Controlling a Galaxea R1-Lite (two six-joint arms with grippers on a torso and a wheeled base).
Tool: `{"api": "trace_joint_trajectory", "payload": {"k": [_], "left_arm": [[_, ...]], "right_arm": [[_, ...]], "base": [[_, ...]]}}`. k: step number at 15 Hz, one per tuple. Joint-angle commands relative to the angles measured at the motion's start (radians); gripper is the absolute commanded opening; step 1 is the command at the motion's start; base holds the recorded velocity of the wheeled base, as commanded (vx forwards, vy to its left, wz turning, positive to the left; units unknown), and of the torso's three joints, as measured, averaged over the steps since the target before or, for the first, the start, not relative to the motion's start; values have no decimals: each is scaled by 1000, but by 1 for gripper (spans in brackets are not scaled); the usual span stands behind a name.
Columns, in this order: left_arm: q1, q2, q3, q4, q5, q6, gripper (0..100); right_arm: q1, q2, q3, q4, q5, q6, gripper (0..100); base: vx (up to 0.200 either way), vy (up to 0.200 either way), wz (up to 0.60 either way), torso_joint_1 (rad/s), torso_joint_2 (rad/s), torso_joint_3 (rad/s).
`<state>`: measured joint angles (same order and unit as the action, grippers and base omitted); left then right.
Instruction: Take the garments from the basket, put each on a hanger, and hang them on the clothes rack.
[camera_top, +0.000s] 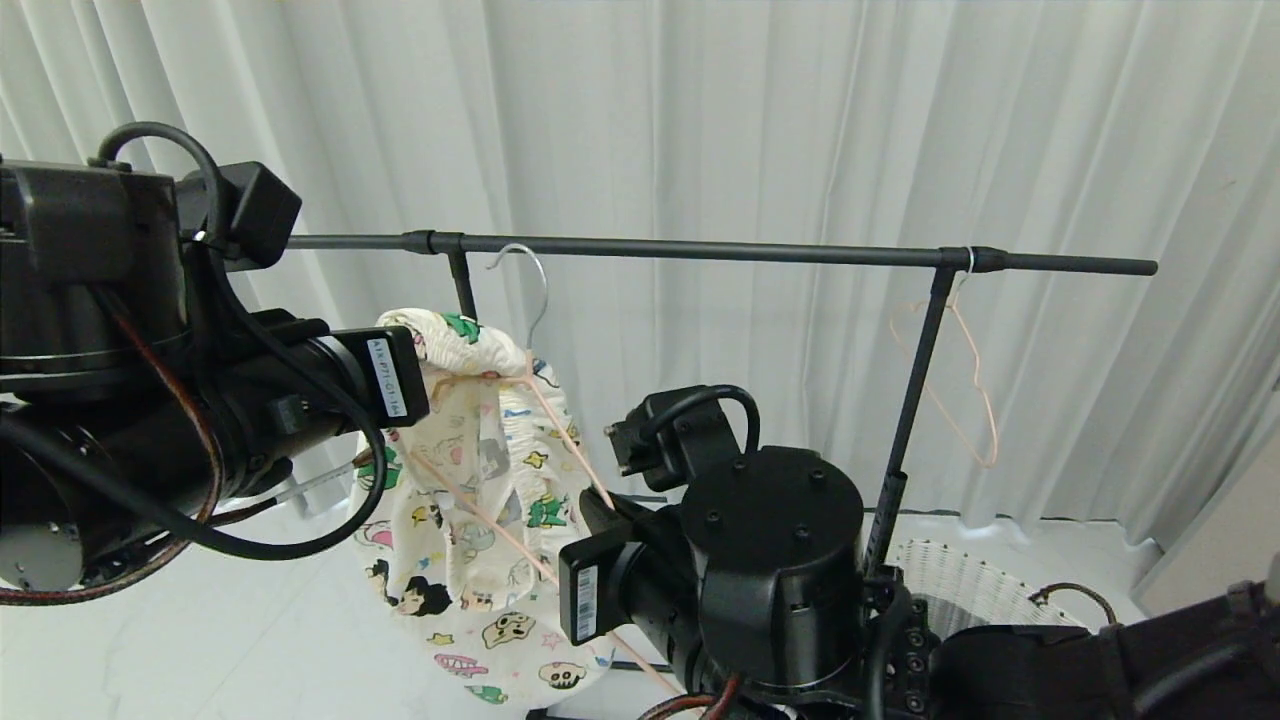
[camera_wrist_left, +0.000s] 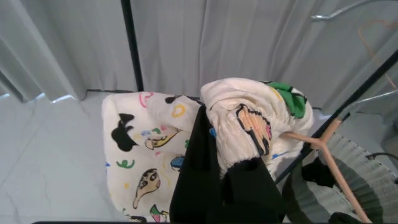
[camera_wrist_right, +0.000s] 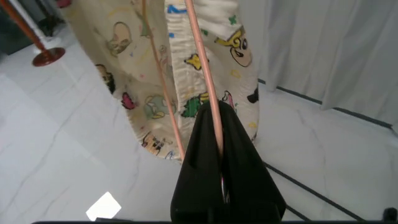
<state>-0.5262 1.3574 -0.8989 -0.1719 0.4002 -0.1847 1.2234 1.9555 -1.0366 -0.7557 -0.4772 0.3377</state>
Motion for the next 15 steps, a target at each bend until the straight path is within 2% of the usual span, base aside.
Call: {"api": "trace_joint_trajectory", "payload": {"k": [1, 4, 7, 8, 10, 15], "left_arm": [[9, -4, 3, 0, 0, 1, 0], [6, 22, -9, 0, 0, 5, 0], [6, 37, -48, 0, 2, 5, 0], [6, 34, -49, 0, 2, 7, 100], [6, 22, -49, 0, 2, 8, 100], [6, -23, -40, 26, -1, 10, 100]], "right_arm": [[-2, 0, -8, -1, -3, -2, 0], [10, -1, -56, -7, -6, -32, 0], [25, -3, -57, -22, -27, -58, 0], [25, 0, -56, -22, -38, -63, 0], [21, 2, -56, -36, -46, -81, 0], [-8, 9, -49, -106, -44, -189, 0]], "base": [[0, 0, 0, 0, 0, 0], [0, 0, 0, 0, 0, 0], [0, 0, 0, 0, 0, 0], [0, 0, 0, 0, 0, 0], [0, 0, 0, 0, 0, 0], [0, 0, 0, 0, 0, 0]]}}
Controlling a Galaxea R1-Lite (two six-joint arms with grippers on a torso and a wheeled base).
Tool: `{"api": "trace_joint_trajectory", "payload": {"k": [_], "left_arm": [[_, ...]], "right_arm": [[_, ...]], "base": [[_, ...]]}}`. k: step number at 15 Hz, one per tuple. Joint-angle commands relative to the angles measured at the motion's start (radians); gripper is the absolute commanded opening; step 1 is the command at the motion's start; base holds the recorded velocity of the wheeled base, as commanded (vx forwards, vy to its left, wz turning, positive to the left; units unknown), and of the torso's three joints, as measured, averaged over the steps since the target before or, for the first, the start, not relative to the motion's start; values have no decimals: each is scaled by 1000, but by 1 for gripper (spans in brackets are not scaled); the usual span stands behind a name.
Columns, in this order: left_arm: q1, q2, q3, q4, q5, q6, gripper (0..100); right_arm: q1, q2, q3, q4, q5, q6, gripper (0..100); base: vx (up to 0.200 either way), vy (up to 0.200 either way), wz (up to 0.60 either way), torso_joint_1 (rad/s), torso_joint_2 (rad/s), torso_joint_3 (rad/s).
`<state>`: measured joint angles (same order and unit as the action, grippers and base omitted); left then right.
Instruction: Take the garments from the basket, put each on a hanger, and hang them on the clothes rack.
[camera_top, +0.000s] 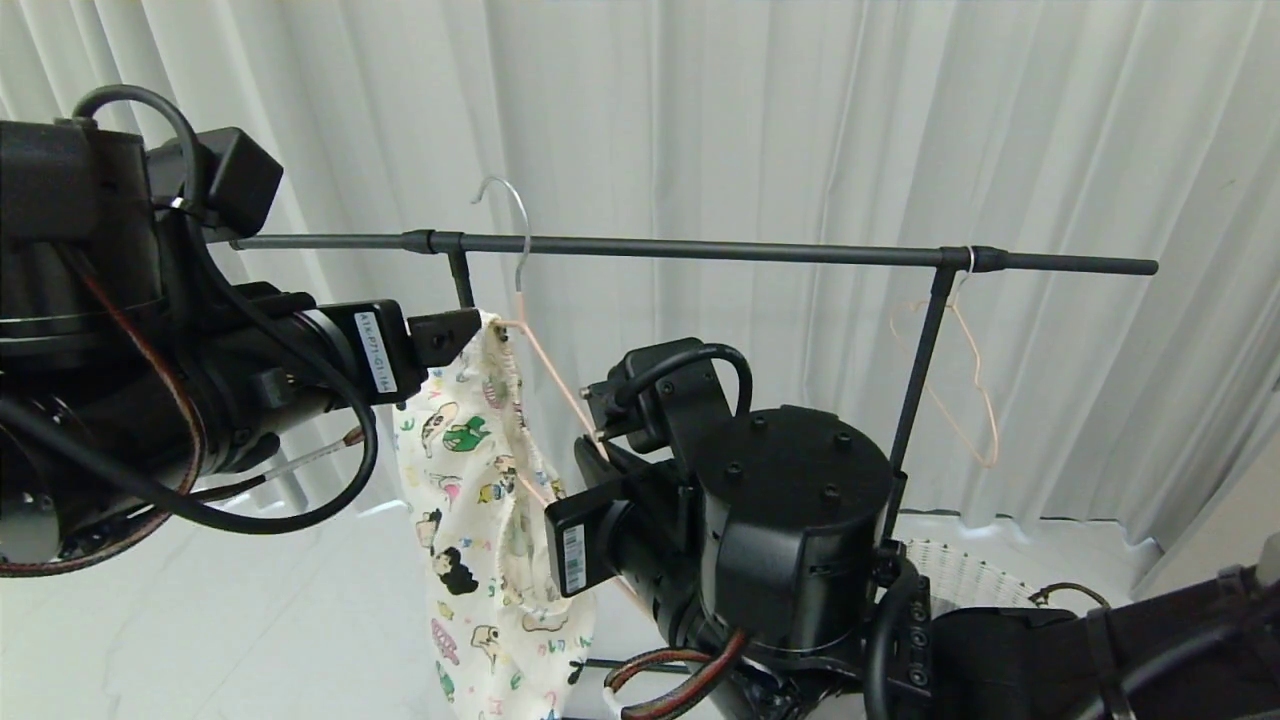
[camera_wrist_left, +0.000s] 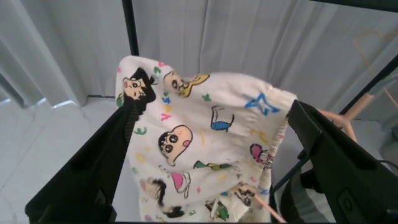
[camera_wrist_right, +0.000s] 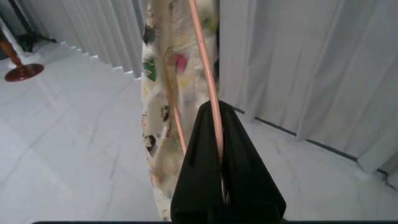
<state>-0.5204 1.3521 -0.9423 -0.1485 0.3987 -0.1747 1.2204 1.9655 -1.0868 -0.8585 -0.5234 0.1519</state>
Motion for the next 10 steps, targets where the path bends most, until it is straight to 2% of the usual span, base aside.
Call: {"api": "trace_joint_trajectory", "payload": {"k": [1, 4, 6, 7, 8, 9, 10], "left_arm": [[0, -28, 7, 20, 0, 1, 100], [0, -87, 53, 46, -9, 34, 100], [5, -146, 131, 41, -55, 118, 100], [13, -183, 155, 41, -130, 135, 100], [26, -194, 162, 40, -166, 138, 100], [82, -215, 177, 15, -276, 141, 100], [125, -225, 188, -9, -340, 150, 100]], "right_arm": [[-18, -1, 2, -8, 0, -17, 0], [-50, -4, 4, -43, 2, -58, 0], [-78, -20, 41, -76, 25, -98, 0], [-94, -45, 99, -112, 79, -120, 0], [-104, -59, 133, -132, 111, -129, 0], [-142, -122, 255, -178, 215, -170, 0], [-176, -175, 326, -189, 290, -207, 0]], "base": [[0, 0, 0, 0, 0, 0], [0, 0, 0, 0, 0, 0], [0, 0, 0, 0, 0, 0], [0, 0, 0, 0, 0, 0], [0, 0, 0, 0, 0, 0], [0, 0, 0, 0, 0, 0], [0, 0, 0, 0, 0, 0]]}}
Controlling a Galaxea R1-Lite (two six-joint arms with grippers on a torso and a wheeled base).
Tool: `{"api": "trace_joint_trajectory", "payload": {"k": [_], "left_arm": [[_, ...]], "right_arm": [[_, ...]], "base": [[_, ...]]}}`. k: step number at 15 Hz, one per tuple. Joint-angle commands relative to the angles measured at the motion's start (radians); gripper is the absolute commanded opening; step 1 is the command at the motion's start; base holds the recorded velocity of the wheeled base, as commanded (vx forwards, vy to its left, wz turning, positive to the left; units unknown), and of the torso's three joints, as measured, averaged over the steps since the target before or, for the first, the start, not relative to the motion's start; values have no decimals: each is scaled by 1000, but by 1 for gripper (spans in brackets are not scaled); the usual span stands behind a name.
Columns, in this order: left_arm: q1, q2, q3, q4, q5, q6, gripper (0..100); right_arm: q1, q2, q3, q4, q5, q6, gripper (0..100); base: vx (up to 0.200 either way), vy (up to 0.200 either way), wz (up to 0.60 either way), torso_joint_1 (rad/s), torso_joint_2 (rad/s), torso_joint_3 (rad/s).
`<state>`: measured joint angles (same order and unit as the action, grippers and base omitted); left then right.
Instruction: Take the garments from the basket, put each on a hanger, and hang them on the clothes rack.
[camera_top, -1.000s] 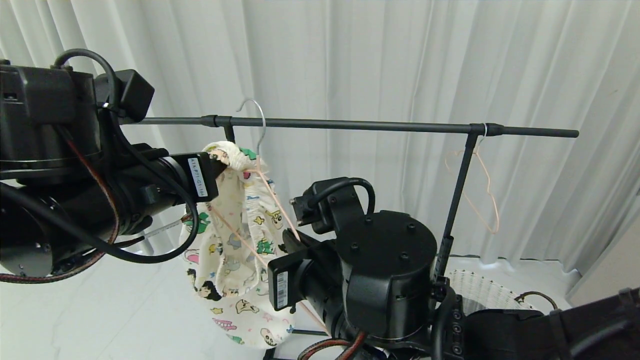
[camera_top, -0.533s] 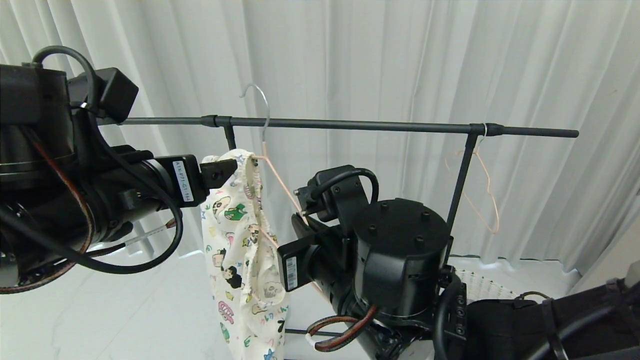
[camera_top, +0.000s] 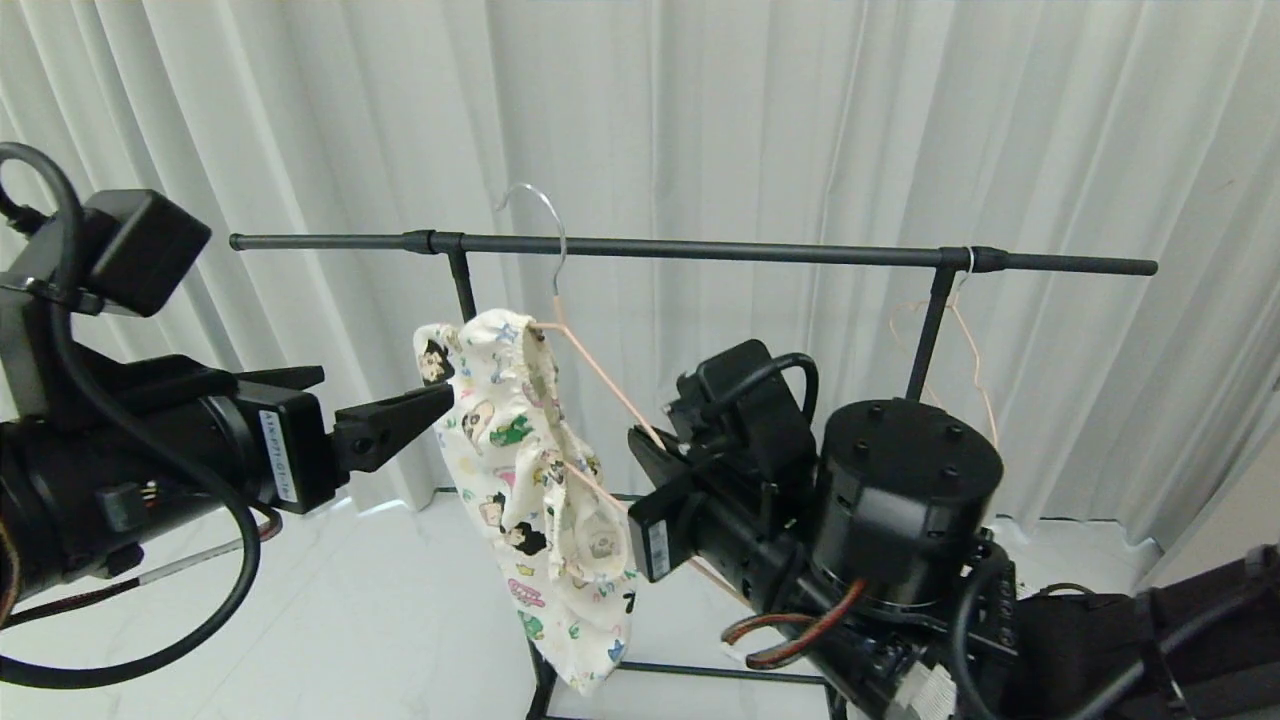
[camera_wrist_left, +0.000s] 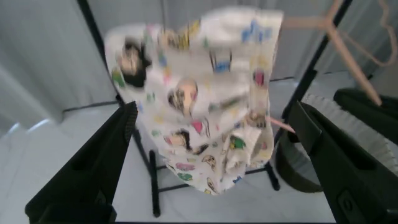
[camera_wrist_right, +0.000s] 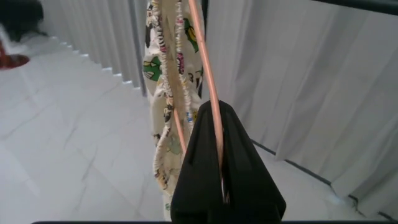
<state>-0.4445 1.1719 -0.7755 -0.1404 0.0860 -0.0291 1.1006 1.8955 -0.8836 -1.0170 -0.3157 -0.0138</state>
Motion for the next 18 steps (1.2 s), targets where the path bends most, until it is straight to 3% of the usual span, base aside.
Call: {"api": "trace_joint_trajectory", "payload": {"k": [1, 4, 5, 7, 8, 9, 15, 18], "left_arm": [[78, -52, 38, -33, -89, 34, 100], [107, -81, 121, -36, -278, 184, 100], [105, -95, 150, -36, -324, 232, 100], [102, -129, 246, -36, -497, 362, 100], [102, -132, 263, -34, -520, 383, 100], [102, -124, 297, -36, -558, 451, 100], [-10, -77, 302, -36, -577, 476, 100], [-14, -69, 297, -36, -575, 474, 100]], "right_arm": [[-81, -158, 169, -31, 158, -63, 0], [-145, -271, 338, -31, 334, -110, 0], [-145, -299, 365, -31, 356, -112, 0], [-136, -351, 428, -31, 392, -112, 0], [-134, -357, 439, -31, 399, -112, 0], [-120, -380, 474, -31, 423, -112, 0], [-12, -421, 517, -31, 429, -149, 0], [44, -421, 517, -31, 425, -155, 0]], "base": [[0, 0, 0, 0, 0, 0], [0, 0, 0, 0, 0, 0], [0, 0, 0, 0, 0, 0], [0, 0, 0, 0, 0, 0], [0, 0, 0, 0, 0, 0], [0, 0, 0, 0, 0, 0], [0, 0, 0, 0, 0, 0], [0, 0, 0, 0, 0, 0]]}}
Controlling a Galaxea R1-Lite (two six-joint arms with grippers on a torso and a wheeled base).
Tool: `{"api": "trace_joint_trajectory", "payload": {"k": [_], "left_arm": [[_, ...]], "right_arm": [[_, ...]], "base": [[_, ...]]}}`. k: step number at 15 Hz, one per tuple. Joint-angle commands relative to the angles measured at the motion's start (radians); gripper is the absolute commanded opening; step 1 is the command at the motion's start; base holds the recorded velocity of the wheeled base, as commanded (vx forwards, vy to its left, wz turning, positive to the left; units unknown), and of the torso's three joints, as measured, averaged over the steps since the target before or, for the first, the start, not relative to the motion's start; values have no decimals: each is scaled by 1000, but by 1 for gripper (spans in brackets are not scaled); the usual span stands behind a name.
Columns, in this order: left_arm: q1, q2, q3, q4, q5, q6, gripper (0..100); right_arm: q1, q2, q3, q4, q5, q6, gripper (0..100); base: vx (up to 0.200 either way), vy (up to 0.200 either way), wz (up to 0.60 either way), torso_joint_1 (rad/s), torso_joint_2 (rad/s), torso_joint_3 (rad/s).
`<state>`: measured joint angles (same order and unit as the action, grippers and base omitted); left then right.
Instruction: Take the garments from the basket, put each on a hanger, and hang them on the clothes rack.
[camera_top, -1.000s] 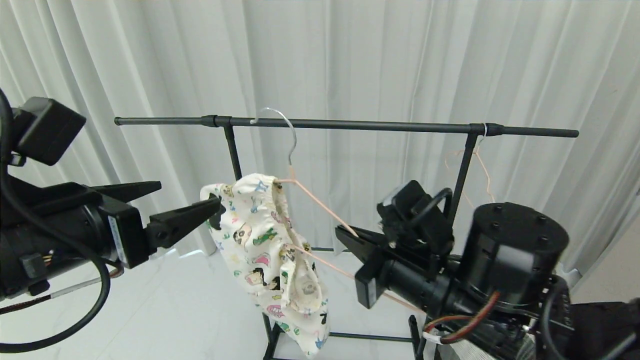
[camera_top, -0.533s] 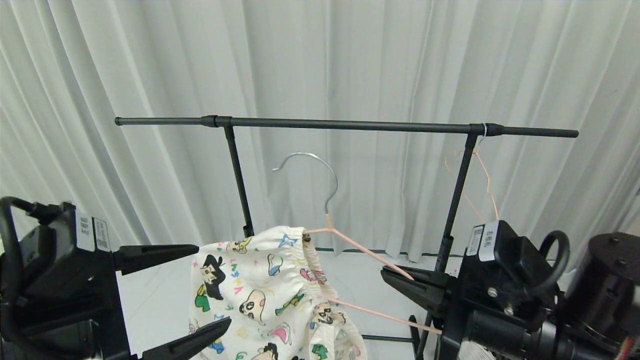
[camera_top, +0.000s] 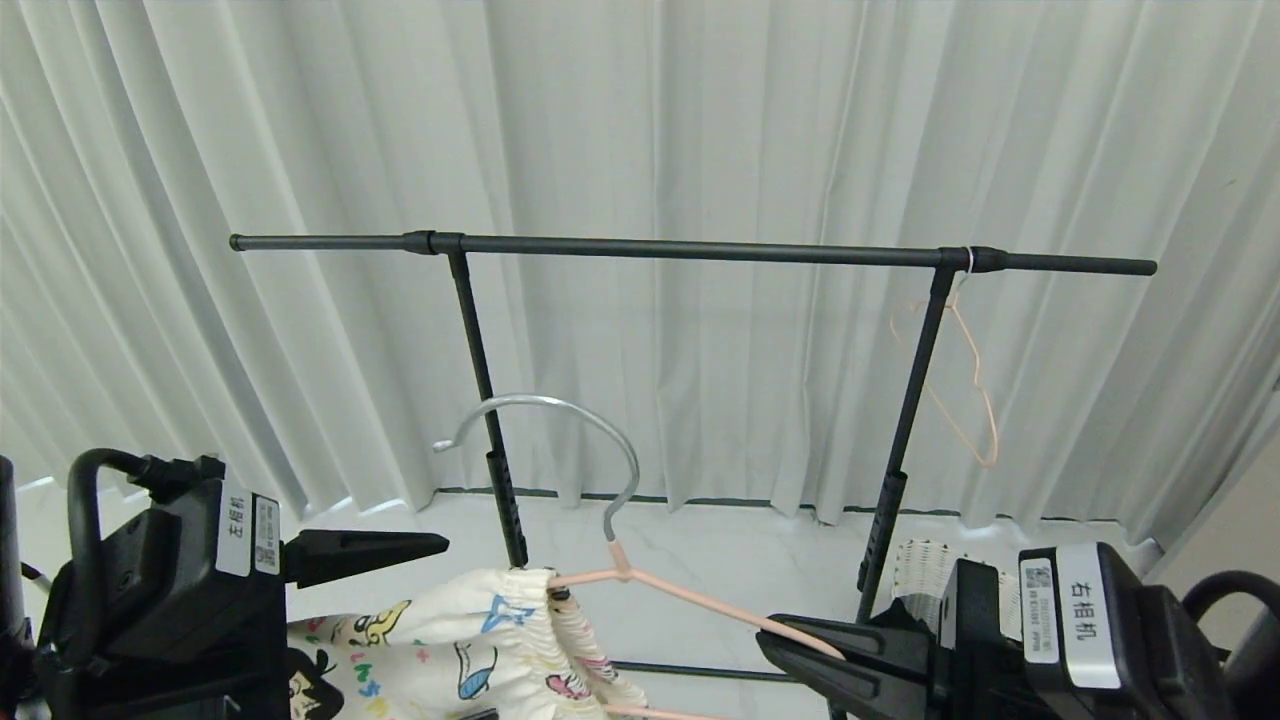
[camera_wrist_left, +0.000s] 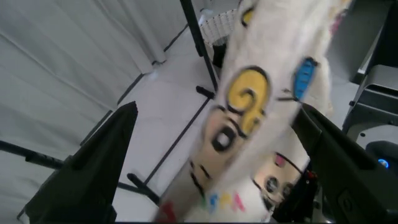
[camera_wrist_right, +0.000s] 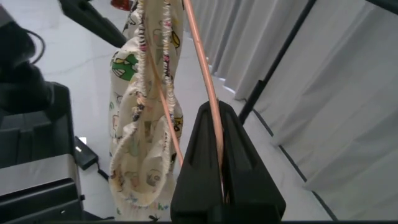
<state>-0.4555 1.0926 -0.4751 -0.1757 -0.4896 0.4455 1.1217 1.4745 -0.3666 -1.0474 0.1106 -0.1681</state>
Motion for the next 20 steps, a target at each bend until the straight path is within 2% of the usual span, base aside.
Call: {"api": "trace_joint_trajectory", "payload": {"k": [1, 6, 7, 11, 13, 14, 16, 17, 19, 20], "left_arm": [[-5, 10, -8, -1, 0, -1, 100], [-60, 17, -13, -1, -1, -5, 100], [-66, 18, -14, -1, -1, -5, 0], [-68, 18, -11, -1, -1, -7, 0], [-68, 26, -8, -1, -1, -22, 0], [-68, 26, -8, -1, -1, -39, 0], [-66, 27, -5, -1, 0, -65, 0], [-55, 27, 7, -1, 9, -68, 0], [-20, 27, 30, -1, 45, -65, 0], [-6, 29, 39, -1, 59, -64, 0]], "right_arm": [[38, 0, -2, 0, -2, -4, 0], [78, 3, -2, 0, -8, -5, 0], [79, 3, -5, 0, -8, -5, 0], [79, 3, -2, 0, -11, -14, 0], [79, 4, 0, 1, -40, -14, 0], [79, 7, 0, 1, -57, -16, 100], [78, 7, 0, 1, -89, -19, 100], [69, 7, 2, 3, -138, -34, 100], [40, 12, 14, 3, -201, -105, 100], [23, 10, 18, 1, -206, -111, 100]], "base": [[0, 0, 0, 0, 0, 0], [0, 0, 0, 0, 0, 0], [0, 0, 0, 0, 0, 0], [0, 0, 0, 0, 0, 0], [0, 0, 0, 0, 0, 0], [0, 0, 0, 0, 0, 0], [0, 0, 0, 0, 0, 0], [0, 0, 0, 0, 0, 0], [0, 0, 0, 0, 0, 0], [0, 0, 0, 0, 0, 0]]}}
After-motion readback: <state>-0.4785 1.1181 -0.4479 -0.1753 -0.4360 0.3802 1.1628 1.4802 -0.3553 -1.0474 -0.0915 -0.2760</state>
